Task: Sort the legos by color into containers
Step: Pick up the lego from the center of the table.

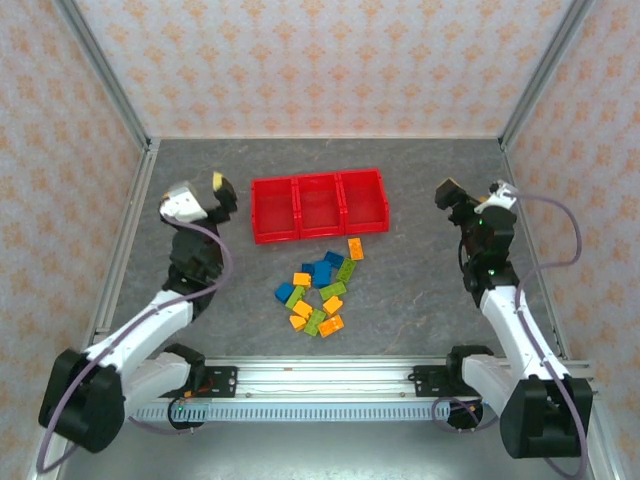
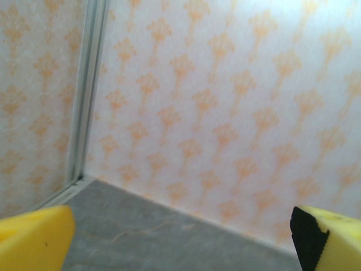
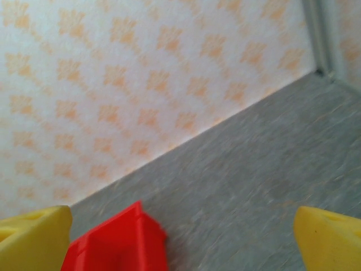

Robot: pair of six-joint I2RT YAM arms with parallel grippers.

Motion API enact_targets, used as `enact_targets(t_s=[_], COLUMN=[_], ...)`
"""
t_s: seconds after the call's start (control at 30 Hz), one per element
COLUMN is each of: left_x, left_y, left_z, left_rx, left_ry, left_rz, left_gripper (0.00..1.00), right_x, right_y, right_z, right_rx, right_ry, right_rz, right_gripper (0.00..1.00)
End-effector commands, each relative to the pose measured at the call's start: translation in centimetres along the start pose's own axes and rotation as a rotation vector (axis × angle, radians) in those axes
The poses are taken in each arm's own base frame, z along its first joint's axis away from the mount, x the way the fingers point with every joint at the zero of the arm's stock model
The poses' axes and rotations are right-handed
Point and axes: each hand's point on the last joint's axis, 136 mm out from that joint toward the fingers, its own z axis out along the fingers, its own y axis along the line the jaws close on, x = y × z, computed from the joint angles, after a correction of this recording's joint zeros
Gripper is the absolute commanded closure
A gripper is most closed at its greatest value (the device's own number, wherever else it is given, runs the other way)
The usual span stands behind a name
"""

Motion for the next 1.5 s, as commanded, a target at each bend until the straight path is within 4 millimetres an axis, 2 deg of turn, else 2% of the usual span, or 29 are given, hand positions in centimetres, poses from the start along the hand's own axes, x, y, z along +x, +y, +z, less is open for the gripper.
enact_targets(t_s=[0.0,0.13,0.27,0.4,0.5,0.6,0.77,0.9,1.1,1.23,1.47], left_x=[6.4,8.9,10.3,9.4,7.8,6.9,7.2,7.7,8.0,8.0,9.0], left_y=[1.1,0.2,0.9,1.3,0.6,0.7,0.9,1.1,1.0,1.1,1.0], left_z=[-2.1,-5.4,-8.8,-10.8,-11.3,-11.5,-11.5,-11.4,-11.4,-11.4,-11.3], left_rx=[-0.037,0.055,0.099,0.149,0.227,0.241,0.224,0.206,0.204,0.2,0.193], left_ry=[0.398,0.637,0.775,0.775,0.703,0.662,0.674,0.692,0.701,0.699,0.728], left_rz=[-0.002,-0.033,-0.015,-0.035,-0.082,-0.098,-0.093,-0.088,-0.086,-0.089,-0.08], left_gripper=[0.01,0.01,0.01,0.01,0.01,0.01,0.01,0.01,0.01,0.01,0.01], right_x=[7.4,12.0,16.1,20.2,22.6,24.6,26.6,27.3,28.9,29.5,29.8], right_y=[0.2,2.2,4.0,5.0,5.9,6.8,7.2,7.7,7.4,7.3,6.6], right_z=[-0.2,0.0,0.4,1.2,1.9,2.4,2.9,3.2,3.4,3.6,4.3], right_rx=[0.012,-0.009,-0.009,0.028,0.031,0.051,0.086,0.089,0.121,0.133,0.182], right_ry=[0.377,0.571,0.685,0.778,0.836,0.874,0.905,0.898,0.917,0.918,0.909], right_rz=[0.043,-0.003,-0.08,-0.163,-0.203,-0.272,-0.335,-0.353,-0.393,-0.408,-0.435], right_gripper=[0.02,0.06,0.09,0.13,0.16,0.18,0.21,0.27,0.29,0.3,0.41])
